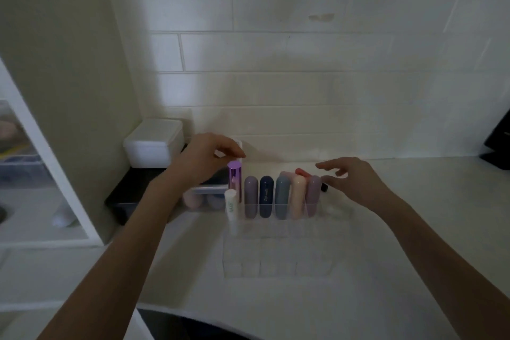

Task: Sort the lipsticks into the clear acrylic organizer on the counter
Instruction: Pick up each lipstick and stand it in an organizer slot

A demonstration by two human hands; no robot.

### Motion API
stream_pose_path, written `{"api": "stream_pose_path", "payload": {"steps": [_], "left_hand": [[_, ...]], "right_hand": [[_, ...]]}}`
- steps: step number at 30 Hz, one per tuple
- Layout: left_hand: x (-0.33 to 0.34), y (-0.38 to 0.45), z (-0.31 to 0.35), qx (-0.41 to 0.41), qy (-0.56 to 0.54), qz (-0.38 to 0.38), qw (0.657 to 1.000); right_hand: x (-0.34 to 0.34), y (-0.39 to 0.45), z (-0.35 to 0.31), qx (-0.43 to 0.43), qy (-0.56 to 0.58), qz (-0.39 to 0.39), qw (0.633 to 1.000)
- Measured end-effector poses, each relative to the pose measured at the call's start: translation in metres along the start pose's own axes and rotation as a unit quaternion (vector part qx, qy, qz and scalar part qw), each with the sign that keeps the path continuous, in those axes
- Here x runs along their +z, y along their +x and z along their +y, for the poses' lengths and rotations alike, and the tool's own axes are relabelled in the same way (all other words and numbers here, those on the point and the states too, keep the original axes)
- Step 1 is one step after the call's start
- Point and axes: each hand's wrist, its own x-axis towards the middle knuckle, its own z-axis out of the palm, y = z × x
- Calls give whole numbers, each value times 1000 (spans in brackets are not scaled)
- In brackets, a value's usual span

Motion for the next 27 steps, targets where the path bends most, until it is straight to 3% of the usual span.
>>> {"api": "stream_pose_path", "payload": {"steps": [6, 13, 21, 27], "left_hand": [[16, 44, 7, 27, 59, -138, 988], [45, 67, 16, 74, 69, -172, 980], [67, 68, 13, 68, 69, -235, 967], [71, 70, 11, 64, 87, -237, 965]], "right_hand": [[14, 17, 11, 3, -27, -67, 997], [17, 11, 4, -104, -46, -63, 992], [1, 13, 9, -50, -78, -25, 995], [12, 15, 9, 26, -103, -93, 990]]}}
